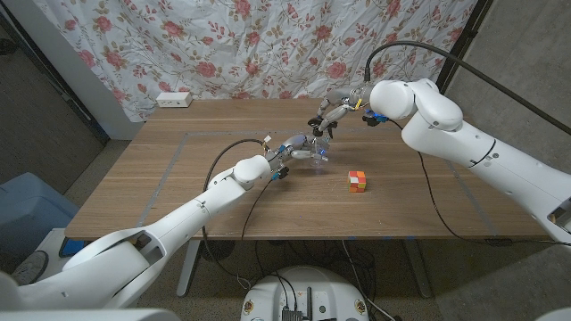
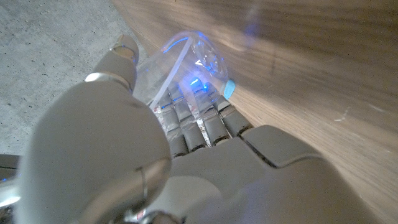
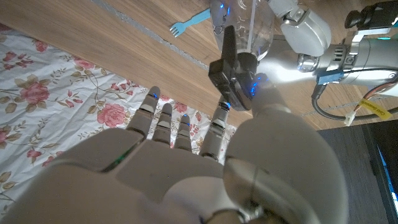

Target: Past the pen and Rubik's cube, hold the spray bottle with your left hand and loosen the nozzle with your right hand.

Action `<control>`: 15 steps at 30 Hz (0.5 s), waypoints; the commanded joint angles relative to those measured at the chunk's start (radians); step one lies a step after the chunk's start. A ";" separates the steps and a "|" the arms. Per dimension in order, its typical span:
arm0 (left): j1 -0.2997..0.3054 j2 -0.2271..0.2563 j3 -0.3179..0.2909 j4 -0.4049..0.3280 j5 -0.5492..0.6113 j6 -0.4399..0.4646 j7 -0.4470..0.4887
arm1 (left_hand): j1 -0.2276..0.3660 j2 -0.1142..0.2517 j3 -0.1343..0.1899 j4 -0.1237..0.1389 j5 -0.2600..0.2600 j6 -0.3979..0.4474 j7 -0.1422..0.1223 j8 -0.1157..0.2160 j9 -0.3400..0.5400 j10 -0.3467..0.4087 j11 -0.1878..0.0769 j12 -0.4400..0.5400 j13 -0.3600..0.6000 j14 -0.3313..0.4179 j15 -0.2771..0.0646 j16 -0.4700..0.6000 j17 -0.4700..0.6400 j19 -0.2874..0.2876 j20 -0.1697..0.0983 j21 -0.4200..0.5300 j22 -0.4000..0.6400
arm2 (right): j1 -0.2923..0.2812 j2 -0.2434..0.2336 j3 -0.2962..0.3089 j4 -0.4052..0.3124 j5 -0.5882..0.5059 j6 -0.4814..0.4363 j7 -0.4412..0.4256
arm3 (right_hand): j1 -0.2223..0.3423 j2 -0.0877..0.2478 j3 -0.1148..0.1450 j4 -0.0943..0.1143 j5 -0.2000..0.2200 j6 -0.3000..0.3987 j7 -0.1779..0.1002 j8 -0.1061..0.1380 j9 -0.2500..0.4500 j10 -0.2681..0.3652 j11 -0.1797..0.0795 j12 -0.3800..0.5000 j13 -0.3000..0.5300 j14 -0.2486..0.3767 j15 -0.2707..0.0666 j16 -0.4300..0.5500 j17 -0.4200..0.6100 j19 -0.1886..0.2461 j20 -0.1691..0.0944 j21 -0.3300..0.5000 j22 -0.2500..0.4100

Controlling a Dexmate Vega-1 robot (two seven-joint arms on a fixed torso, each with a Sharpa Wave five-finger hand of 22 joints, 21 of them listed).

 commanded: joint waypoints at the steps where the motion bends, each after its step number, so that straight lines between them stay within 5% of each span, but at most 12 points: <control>1: -0.007 -0.006 0.004 0.012 -0.005 0.001 -0.011 | -0.108 0.134 0.013 0.007 0.001 0.016 0.008 0.003 0.000 0.011 -0.004 -0.006 0.005 0.006 -0.120 -0.001 0.001 -0.004 -0.032 -0.001 0.005 | -0.009 -0.007 0.024 0.021 0.092 0.017 -0.038 | 0.041 0.007 0.022 -0.005 0.003 0.005 -0.022 0.009 0.002 0.004 -0.012 0.000 0.003 -0.002 -0.010 0.007 0.003 -0.003 -0.016 0.002 0.003; 15: -0.023 -0.019 0.012 0.040 -0.006 -0.011 -0.026 | -0.110 0.139 0.016 0.007 0.001 0.015 0.010 0.003 0.000 0.010 -0.001 -0.009 0.007 0.005 -0.118 -0.003 0.002 -0.006 -0.030 -0.002 0.005 | -0.018 -0.020 0.033 0.033 0.160 0.028 -0.110 | 0.147 0.027 0.056 -0.007 0.019 0.087 -0.027 0.048 0.010 0.042 -0.054 0.007 0.002 0.010 -0.043 0.016 0.006 0.008 -0.042 0.003 0.003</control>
